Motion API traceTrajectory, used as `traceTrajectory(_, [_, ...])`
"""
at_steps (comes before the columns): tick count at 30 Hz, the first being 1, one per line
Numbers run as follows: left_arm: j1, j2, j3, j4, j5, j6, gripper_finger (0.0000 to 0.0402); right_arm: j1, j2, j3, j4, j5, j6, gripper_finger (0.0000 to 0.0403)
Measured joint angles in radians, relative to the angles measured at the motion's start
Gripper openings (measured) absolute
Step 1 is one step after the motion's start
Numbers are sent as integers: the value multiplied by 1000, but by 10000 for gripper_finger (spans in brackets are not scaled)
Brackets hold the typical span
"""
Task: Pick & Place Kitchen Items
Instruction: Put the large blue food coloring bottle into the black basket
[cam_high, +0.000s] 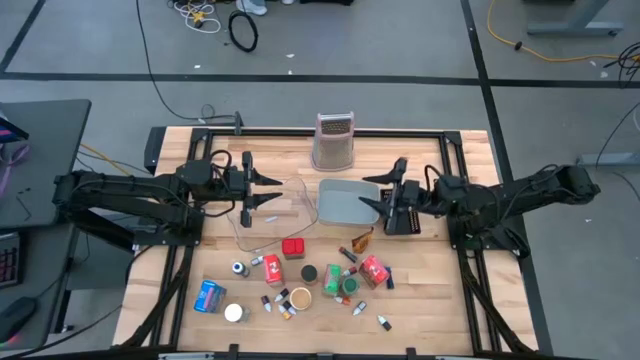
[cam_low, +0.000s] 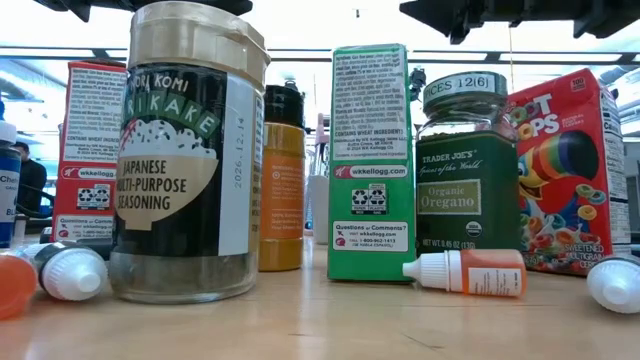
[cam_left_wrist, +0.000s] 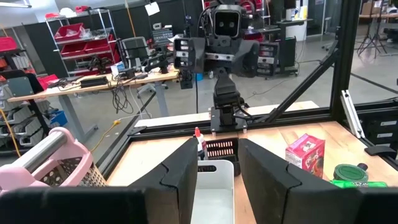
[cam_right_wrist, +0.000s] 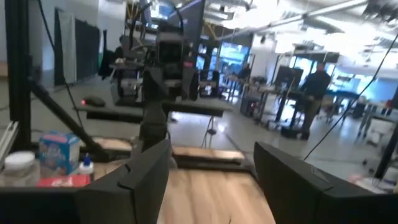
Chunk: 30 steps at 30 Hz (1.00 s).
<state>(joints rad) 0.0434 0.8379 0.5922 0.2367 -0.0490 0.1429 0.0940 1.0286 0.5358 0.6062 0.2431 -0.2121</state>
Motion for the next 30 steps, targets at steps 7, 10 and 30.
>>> traceTrajectory(7, [0,0,0,0,0,0,126,0,0,0,-106,-1,35,243])
traceTrajectory(10, [0,0,0,0,0,0,126,0,0,0,-118,-1,37,243])
traceTrajectory(30, [0,0,0,0,0,0,126,0,0,0,-215,0,48,243])
